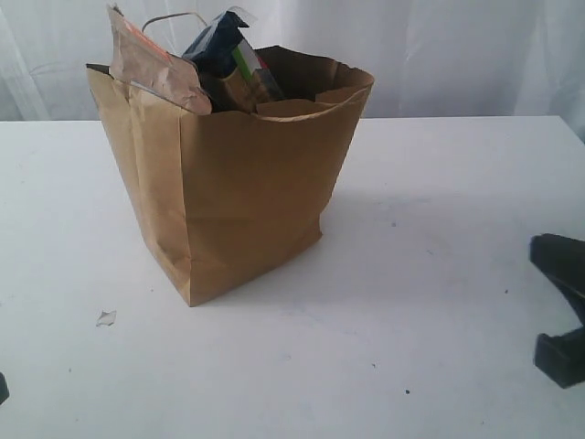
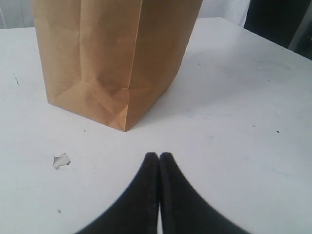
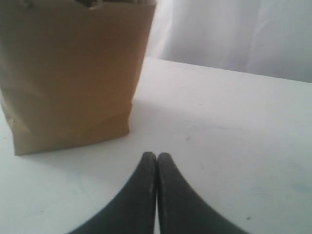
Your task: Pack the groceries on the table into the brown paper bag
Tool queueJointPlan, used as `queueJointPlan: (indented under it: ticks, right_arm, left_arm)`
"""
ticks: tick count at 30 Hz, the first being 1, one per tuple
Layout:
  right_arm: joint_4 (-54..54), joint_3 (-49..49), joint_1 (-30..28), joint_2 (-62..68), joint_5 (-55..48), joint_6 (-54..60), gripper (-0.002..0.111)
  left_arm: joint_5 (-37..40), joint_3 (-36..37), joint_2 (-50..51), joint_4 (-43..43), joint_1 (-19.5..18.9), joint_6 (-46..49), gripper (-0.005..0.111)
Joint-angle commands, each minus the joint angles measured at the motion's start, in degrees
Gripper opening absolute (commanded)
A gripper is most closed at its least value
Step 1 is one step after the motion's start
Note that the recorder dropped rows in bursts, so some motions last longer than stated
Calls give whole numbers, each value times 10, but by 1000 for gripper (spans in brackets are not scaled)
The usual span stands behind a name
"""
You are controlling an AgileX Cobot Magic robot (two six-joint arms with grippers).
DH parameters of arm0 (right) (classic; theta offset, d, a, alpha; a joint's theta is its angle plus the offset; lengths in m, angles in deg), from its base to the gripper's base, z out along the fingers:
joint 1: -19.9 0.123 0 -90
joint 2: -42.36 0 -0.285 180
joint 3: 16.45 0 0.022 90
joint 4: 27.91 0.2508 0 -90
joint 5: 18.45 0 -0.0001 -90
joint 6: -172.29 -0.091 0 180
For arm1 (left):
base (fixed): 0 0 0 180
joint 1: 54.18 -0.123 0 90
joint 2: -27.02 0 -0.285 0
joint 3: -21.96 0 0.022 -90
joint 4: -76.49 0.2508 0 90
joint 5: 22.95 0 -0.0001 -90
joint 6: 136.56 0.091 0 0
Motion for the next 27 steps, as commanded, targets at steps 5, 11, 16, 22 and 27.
queueJointPlan:
  ticks: [5, 11, 16, 22, 27]
  right_arm:
    - [1, -104, -116, -186, 1, -3, 0]
    - [-4, -152, -172, -282, -51, -3, 0]
    - [-4, -152, -196, -282, -67, -3, 0]
    - [-4, -152, -209, -282, -67, -3, 0]
    - [-4, -152, -209, -282, -67, -3, 0]
  left_arm:
    - [-2, 1, -3, -3, 3, 0, 0]
    - [-2, 1, -3, -3, 3, 0, 0]
    - [-2, 1, -3, -3, 3, 0, 0]
    - [-2, 1, -3, -3, 3, 0, 0]
    - [-2, 1, -3, -3, 3, 0, 0]
